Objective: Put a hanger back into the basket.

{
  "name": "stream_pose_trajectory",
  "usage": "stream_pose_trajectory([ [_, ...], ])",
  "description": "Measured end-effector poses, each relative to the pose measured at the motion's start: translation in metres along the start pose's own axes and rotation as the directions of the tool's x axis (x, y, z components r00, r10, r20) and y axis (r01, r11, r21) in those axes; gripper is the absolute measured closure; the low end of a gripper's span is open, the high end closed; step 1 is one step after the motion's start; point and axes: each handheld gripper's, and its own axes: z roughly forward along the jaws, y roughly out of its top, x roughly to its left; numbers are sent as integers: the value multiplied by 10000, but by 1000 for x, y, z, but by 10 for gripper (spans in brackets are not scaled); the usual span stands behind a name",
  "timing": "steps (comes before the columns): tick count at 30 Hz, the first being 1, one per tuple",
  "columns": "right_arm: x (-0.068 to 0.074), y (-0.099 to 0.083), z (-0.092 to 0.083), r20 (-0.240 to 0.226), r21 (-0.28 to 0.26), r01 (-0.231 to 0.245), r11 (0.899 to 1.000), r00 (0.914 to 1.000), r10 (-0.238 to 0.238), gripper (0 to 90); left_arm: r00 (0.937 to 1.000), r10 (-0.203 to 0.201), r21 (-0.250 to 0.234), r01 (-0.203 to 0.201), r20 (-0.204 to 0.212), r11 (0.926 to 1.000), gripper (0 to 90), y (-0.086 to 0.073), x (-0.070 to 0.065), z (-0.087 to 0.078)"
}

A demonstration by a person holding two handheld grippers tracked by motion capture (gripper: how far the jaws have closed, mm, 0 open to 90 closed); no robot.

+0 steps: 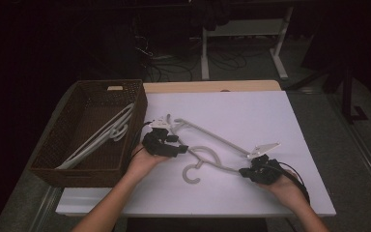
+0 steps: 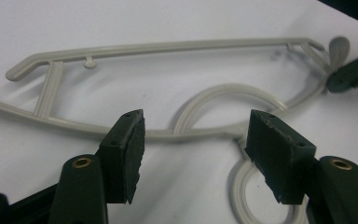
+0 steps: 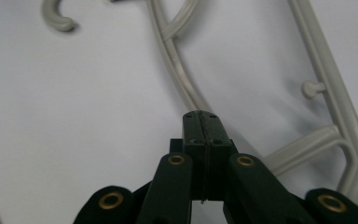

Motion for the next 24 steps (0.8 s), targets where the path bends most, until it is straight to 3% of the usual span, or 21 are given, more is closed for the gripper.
stream_pose_trajectory([
  [5, -19, 2, 0, 749, -68, -338, 9994, 9966, 342, 889, 9996, 294, 55, -294, 26, 9996, 349, 0, -2, 3],
  [11, -48, 7, 2, 1502, -232, -869, 9959, 9846, 894, 888, 9989, 470, 122, -471, 32, 9988, 330, 2, -1, 9],
  [15, -54, 5, -3, 1111, -765, -1196, 9899, 9856, 1276, 881, 9946, 1034, 279, -1033, -16, 9943, 315, 10, 1, 18],
  [17, -53, 4, -7, 964, -991, -1187, 9880, 9870, 1282, 823, 9931, 1170, 374, -1171, 38, 9924, 318, 13, 4, 25],
  [20, -50, 4, -13, 489, -1473, -1285, 9807, 9894, 1370, 712, 9863, 1650, 714, -1648, 26, 9837, 325, 19, 10, 39],
  [24, -48, 3, -19, 57, -1929, -1386, 9714, 9898, 1424, 540, 9818, 1895, 974, -1900, 136, 9770, 316, 23, 18, 55],
])
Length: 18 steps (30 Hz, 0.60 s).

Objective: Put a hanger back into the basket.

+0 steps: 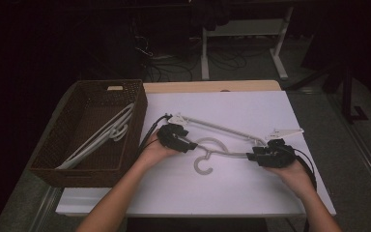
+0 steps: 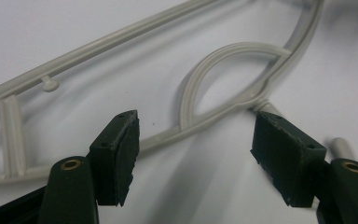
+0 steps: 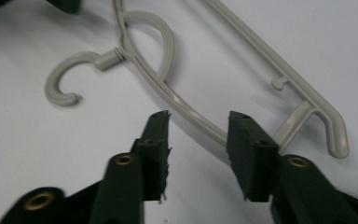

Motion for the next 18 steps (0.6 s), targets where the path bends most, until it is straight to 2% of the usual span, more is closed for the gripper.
stream_pose_trajectory([
  [4, 1, 0, -3, -128, -309, -13, 9995, 9999, 9, 485, 9995, 305, 291, -305, -14, 9991, 316, -1, 5, 14],
  [6, 1, 0, -4, -138, -345, -6, 9994, 9999, 1, 475, 9981, 601, 458, -596, -92, 9972, 319, -2, 6, 19],
  [9, 2, 0, -3, -150, -318, 11, 9995, 9999, -16, 459, 9965, 833, 490, -832, -5, 9953, 337, -4, 6, 23],
  [14, 3, 0, -1, -183, -289, 67, 9996, 9998, -73, 444, 9947, 1025, 491, -1026, 50, 9935, 448, -4, 4, 23],
  [18, 4, 0, 0, -237, -320, 93, 9994, 9997, -100, 442, 9906, 1304, 762, -1332, 410, 9882, 522, -3, -5, 20],
])
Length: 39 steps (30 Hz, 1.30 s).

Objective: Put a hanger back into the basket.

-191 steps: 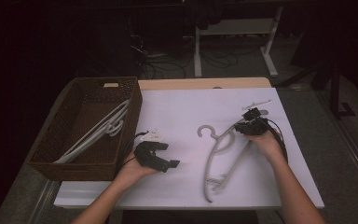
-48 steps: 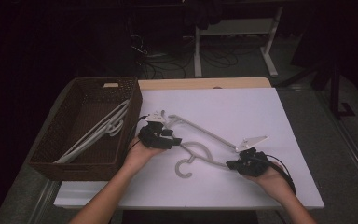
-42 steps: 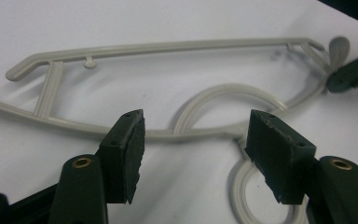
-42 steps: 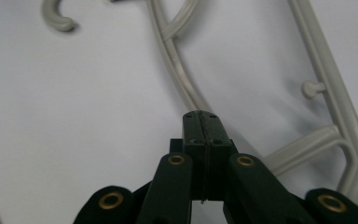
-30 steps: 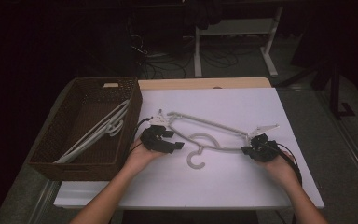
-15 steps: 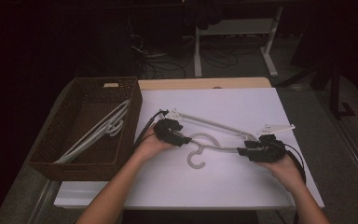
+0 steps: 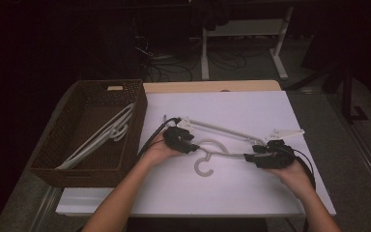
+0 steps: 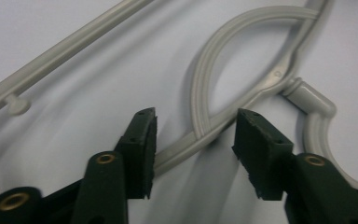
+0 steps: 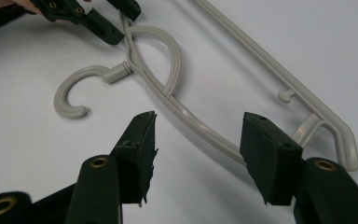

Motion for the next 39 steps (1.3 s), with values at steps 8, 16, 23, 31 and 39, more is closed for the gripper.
stream_pose_trajectory([
  [8, 14, 2, 10, -354, 308, 453, 9985, 9984, -442, 648, 9989, 291, 193, -298, 362, 9994, 617, -2, -20, -5],
  [16, 24, 4, 28, -171, 893, 1149, 9894, 9934, -1138, 797, 9965, 192, 272, -215, 812, 9994, 673, -5, -35, -10],
  [23, 7, 17, 19, 742, 314, 699, 9971, 9946, -721, 887, 9877, 108, 317, -160, 1557, 9994, 729, -7, -51, -14],
  [31, -1, 44, 44, 733, 358, 738, 9966, 9944, -762, 888, 9901, 487, -228, -461, 1317, 9987, 573, -6, -58, -23],
  [39, -4, 54, 76, 724, 1230, 808, 9891, 9933, -901, 889, 9923, 671, -116, -663, 1037, 9977, 446, -11, -54, -30],
])
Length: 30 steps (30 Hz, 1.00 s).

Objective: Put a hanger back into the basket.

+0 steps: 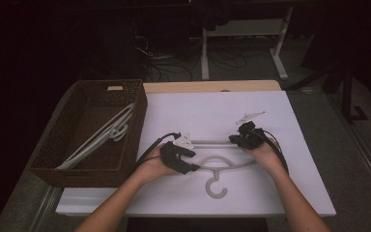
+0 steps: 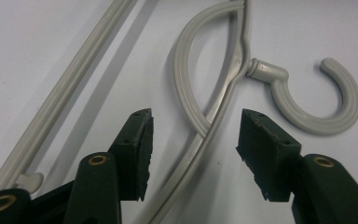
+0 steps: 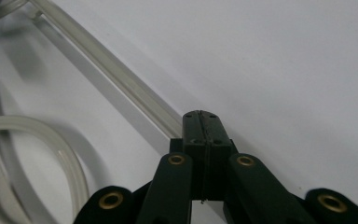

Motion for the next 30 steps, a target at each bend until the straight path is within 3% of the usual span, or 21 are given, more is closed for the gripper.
stream_pose_trajectory([
  [11, -3, 2, 6, -53, 326, -179, 9993, 9998, 181, 890, 9989, 452, 194, -454, 116, 9988, 407, 1, -2, 6],
  [17, -2, 3, 8, 12, 432, -158, 9989, 9999, 158, 890, 9955, 942, 683, -950, 137, 9931, 431, 2, -4, 17],
  [22, -3, 4, 9, 1, 449, -149, 9989, 9999, 149, 890, 9925, 1215, 751, -1223, 157, 9896, 561, 4, -6, 19],
  [30, -3, 4, 7, -60, 462, -101, 9989, 9999, 104, 890, 9930, 1137, 848, -1162, 330, 9896, 699, 5, -2, 19],
])
